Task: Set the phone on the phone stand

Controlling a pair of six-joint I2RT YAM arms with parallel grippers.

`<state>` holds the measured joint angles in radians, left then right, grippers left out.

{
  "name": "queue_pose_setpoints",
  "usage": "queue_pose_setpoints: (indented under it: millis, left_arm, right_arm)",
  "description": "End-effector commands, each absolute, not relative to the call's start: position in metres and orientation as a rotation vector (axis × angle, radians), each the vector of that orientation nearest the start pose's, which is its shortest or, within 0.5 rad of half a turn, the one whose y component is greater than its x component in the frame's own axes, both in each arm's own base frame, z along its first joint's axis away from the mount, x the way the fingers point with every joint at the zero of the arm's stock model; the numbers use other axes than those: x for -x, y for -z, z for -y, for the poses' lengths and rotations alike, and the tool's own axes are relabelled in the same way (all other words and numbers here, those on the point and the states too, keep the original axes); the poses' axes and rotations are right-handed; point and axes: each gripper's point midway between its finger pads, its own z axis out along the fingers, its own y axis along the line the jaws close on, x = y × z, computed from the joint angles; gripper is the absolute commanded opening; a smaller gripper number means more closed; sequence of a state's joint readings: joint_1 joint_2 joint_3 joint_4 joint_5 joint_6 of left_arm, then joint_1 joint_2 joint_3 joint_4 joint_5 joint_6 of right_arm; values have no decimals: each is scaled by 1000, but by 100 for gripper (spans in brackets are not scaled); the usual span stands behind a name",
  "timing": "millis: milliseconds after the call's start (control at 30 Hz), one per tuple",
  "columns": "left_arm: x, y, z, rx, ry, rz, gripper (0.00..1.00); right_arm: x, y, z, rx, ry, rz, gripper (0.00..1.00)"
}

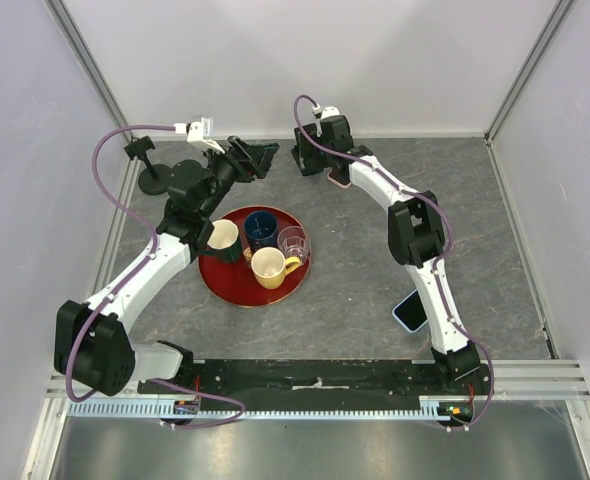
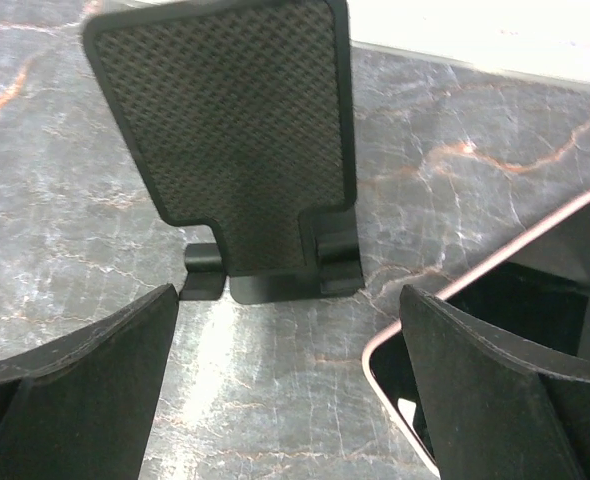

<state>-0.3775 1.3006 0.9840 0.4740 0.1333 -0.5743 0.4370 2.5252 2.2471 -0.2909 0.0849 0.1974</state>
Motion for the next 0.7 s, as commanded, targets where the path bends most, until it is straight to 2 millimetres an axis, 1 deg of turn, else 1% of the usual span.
queue_pose_setpoints:
  millis: [0, 100, 167, 200, 300, 367, 400, 533, 633, 667]
  left_arm:
    - [-401, -360, 210, -19, 850, -1429, 76]
    - [-401, -359, 211, -22, 854, -1431, 76]
    - [-401, -358, 211, -22, 856, -1435, 76]
    - [-401, -358, 211, -23, 854, -1435, 76]
    - [-402, -357, 212, -20, 856, -1438, 76]
    - [-402, -357, 212, -21, 859, -1439, 76]
    - [-402, -356, 212, -21, 858, -1440, 76]
    - [-402, -357, 212, -22, 857, -1438, 76]
    - [-402, -356, 212, -20, 856, -1440, 76]
    - [-401, -356, 212, -22, 857, -1438, 76]
  right_arm:
    - [-626, -144, -294, 303, -400, -1968, 98]
    - [-627, -136, -299, 364, -406, -1942, 98]
    - [-628, -134, -301, 380, -415, -1936, 98]
    - [-628, -130, -303, 387, -423, -1941, 98]
    - [-626, -135, -309, 395, -453, -1927, 98]
    - [-623, -134, -311, 398, -457, -1925, 98]
    - [-622, -141, -314, 396, -462, -1907, 98]
    - [-618, -140, -319, 388, -493, -1915, 98]
    - [-616, -142, -321, 375, -502, -1919, 98]
    - [-613, -146, -322, 378, -502, -1915, 98]
